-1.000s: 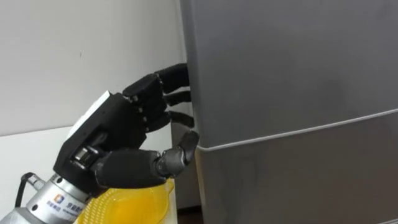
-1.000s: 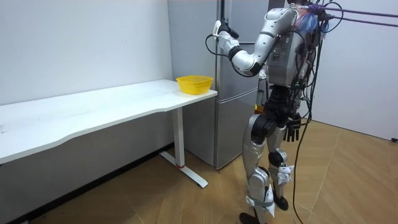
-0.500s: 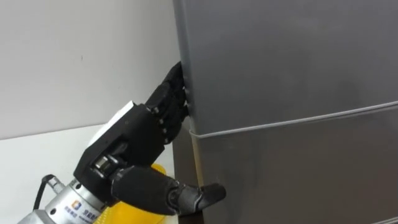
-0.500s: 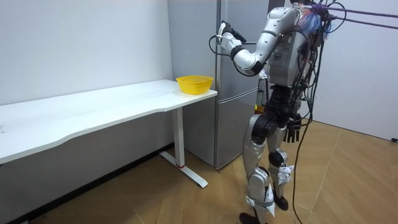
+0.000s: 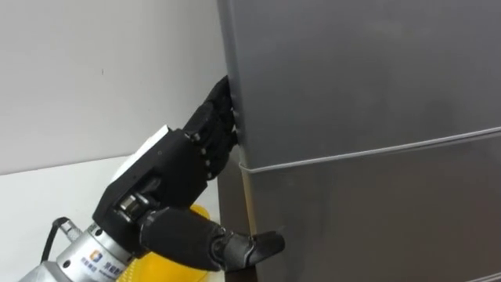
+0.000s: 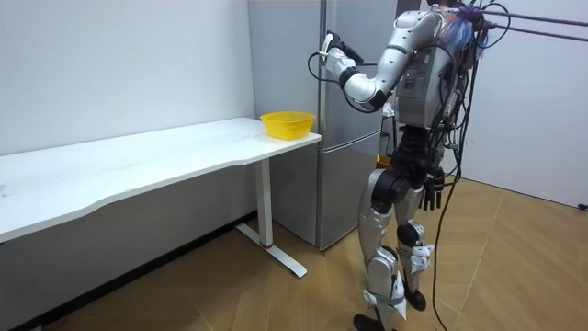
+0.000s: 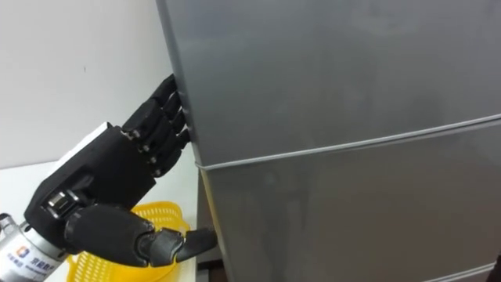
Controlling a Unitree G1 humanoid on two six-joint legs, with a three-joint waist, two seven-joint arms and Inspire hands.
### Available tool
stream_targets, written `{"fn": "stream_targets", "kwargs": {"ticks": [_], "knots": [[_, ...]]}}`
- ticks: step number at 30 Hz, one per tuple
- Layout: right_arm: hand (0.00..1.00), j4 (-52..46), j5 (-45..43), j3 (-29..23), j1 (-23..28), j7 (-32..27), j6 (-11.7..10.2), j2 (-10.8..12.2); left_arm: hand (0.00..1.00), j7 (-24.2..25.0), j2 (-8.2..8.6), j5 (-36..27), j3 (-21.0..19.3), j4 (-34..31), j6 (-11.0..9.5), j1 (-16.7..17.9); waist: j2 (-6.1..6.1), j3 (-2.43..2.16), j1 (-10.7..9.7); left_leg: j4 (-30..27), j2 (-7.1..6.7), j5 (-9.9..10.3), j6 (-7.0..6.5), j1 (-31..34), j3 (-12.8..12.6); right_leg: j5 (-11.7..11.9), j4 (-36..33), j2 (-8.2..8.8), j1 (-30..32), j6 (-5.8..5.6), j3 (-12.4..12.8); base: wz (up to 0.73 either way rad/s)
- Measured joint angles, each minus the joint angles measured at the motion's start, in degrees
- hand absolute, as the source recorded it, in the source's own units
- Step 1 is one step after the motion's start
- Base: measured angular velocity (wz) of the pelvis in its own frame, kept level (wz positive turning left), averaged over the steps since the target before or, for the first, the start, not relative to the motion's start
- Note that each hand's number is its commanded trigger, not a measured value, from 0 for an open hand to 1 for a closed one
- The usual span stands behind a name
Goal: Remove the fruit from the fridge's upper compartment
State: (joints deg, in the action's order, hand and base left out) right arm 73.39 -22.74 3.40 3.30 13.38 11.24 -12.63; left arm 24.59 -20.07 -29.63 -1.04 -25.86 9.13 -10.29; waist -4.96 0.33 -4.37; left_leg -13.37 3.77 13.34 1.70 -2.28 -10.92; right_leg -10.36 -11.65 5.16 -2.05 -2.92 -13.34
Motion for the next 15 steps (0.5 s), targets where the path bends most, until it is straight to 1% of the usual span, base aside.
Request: {"fn": "stream_targets", "kwargs": {"ticks": [2, 5, 11, 15], "knots": [[0.00, 0.0, 0.0, 0.0, 0.0, 0.2, 0.1, -0.1, 1.00, -0.1, 0.01, 0.0, -0.4, 0.0, 0.1, 0.0, 0.03, -0.02, 0.0, 0.0, -0.01, 0.0, 0.00, 0.0, -0.1, 0.0, 0.0, 0.00, 0.0, -0.01, 0.1, 0.00], [0.00, -0.1, -0.1, 0.0, 0.1, 0.6, 0.3, -0.2, 1.00, -1.0, 0.01, -0.1, -2.2, 0.0, 0.4, -0.1, 0.02, -0.04, 0.0, 0.1, -0.05, 0.0, 0.00, 0.2, -0.1, 0.0, 0.2, 0.01, 0.0, -0.06, 0.1, 0.01], [0.00, -0.6, -0.4, 0.0, 0.0, 1.9, 0.8, -0.5, 1.00, -1.4, -0.13, -0.2, -2.9, 0.0, 0.5, -1.0, 0.08, -0.10, 0.0, 0.1, -0.19, 0.0, -0.08, 0.5, -0.1, 0.1, 0.2, 0.04, 0.0, -0.09, 1.1, 0.07], [0.00, -0.6, -1.4, 0.0, 0.0, 2.4, 0.9, -0.9, 1.00, -1.9, -0.06, -0.9, -3.4, 0.0, 1.0, -1.9, 0.12, -0.10, 0.0, 0.1, -0.28, -0.1, -0.14, 0.5, -0.1, 0.1, 0.2, 0.03, 0.0, -0.10, 2.0, 0.04]]}}
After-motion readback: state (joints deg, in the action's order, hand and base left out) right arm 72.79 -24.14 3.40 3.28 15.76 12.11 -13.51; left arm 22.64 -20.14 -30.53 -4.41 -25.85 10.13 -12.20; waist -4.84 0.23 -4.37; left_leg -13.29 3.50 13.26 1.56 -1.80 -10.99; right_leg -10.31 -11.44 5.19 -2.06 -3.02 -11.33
